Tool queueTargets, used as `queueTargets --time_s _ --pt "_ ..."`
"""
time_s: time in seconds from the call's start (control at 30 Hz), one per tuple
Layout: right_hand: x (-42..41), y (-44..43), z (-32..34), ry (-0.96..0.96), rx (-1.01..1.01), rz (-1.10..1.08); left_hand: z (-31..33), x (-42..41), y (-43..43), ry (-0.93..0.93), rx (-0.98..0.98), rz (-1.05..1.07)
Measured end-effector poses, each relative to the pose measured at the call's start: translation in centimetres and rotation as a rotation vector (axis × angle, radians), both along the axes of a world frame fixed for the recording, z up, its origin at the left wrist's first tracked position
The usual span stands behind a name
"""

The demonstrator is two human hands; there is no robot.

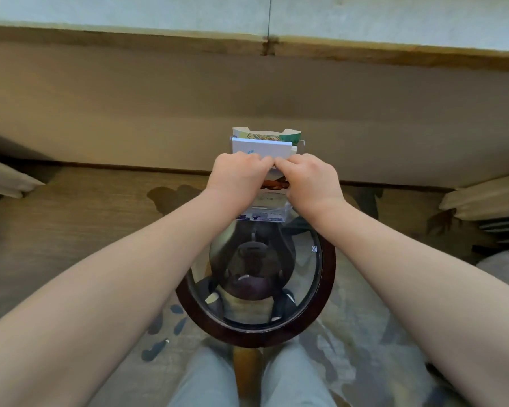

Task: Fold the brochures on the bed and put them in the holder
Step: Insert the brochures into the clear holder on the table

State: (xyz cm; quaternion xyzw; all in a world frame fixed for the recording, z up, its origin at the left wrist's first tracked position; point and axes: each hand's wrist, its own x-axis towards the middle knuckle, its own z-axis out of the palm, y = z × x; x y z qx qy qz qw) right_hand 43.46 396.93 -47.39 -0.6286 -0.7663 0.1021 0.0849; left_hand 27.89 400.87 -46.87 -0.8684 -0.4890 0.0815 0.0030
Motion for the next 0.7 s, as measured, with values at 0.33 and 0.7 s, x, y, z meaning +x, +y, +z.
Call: queueTargets --time_s 0.33,0.7 --pt "0.0 1.9 -1.5 -0.063 -0.106 -0.015 -2.4 0.6 1.5 0.026 -0.071 -0.008" --pt "-0.3 1.1 -5.0 -0.113 -0.270 0.010 -6.8 0.5 0.7 0.053 -0.219 -0.040"
